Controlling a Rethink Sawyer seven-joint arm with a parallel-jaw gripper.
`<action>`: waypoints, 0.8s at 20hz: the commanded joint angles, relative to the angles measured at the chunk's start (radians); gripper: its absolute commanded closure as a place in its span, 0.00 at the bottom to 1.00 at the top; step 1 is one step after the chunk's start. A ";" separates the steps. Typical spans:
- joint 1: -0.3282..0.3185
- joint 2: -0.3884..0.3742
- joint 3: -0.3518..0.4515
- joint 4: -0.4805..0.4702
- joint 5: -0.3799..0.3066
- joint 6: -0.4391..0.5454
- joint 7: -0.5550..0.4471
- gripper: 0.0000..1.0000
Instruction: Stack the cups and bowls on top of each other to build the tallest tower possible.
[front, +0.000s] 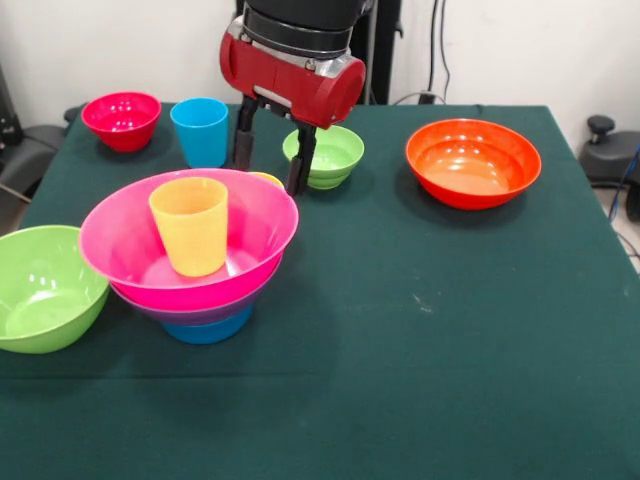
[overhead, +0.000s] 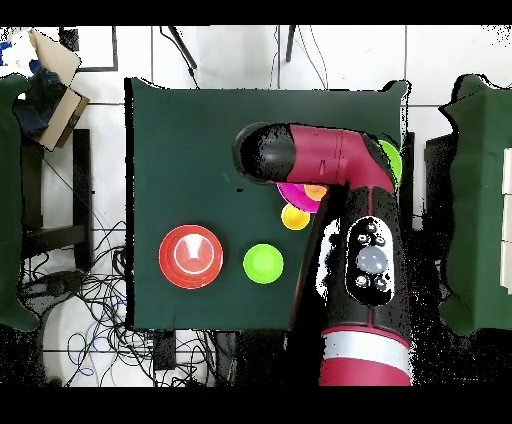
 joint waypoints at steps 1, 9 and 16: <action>-0.029 0.028 0.041 0.004 0.019 0.092 0.006 0.00; -0.011 0.108 0.027 0.010 0.030 0.046 0.072 0.00; 0.031 0.084 0.012 0.057 0.035 0.027 0.082 0.00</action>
